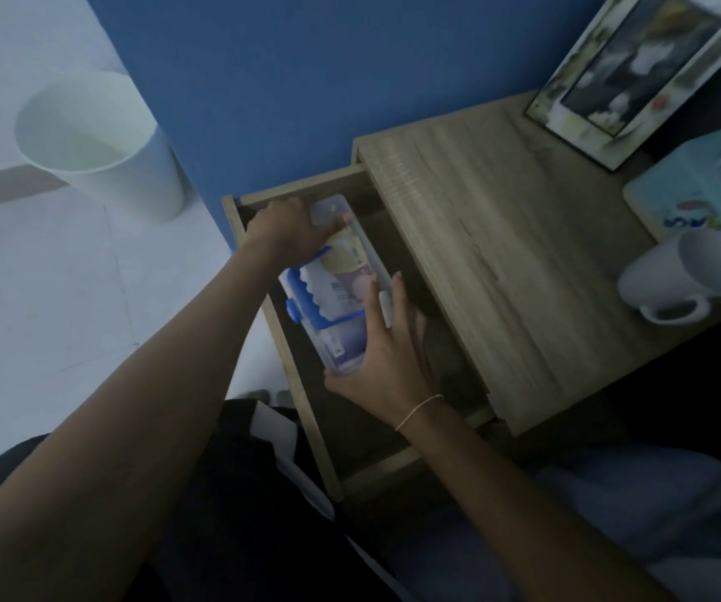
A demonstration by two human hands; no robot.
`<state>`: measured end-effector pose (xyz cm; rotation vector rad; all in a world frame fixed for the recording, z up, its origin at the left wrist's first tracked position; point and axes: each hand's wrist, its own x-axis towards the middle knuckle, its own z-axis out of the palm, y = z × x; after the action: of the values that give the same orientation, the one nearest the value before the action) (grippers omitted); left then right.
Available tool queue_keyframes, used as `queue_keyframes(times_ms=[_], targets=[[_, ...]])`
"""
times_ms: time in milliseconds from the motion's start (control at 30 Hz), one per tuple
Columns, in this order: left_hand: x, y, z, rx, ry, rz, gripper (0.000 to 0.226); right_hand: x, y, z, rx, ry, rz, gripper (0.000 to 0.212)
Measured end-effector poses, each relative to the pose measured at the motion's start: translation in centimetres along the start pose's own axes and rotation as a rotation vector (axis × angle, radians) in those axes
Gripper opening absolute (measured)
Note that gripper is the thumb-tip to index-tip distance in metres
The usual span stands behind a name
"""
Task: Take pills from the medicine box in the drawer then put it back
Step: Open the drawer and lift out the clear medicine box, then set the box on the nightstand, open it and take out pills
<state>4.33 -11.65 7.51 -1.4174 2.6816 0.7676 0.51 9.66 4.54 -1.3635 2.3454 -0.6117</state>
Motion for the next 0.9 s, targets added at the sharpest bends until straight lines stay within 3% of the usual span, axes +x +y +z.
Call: queue_keyframes(times_ms=[167,367,633,900], targets=[[-1.2,0.5,-4.9,-0.014,0.103,-0.001,0.071,0.5,-2.5,-3.5,-0.012,0.060,-0.079,0.124],[-1.0,5.6,-9.0,-0.127,0.136,0.019,0.067,2.6,-0.4,-10.8,-0.050,0.114,-0.168,0.120],[-0.4,11.2,-4.6,-0.394,0.049,0.067,0.047,5.2,7.4,-18.3,-0.231,-0.073,-0.105,0.127],[0.7,13.0,-2.5,-0.393,-0.013,0.096,0.058,7.0,10.2,-20.9,-0.210,-0.185,-0.018,0.121]])
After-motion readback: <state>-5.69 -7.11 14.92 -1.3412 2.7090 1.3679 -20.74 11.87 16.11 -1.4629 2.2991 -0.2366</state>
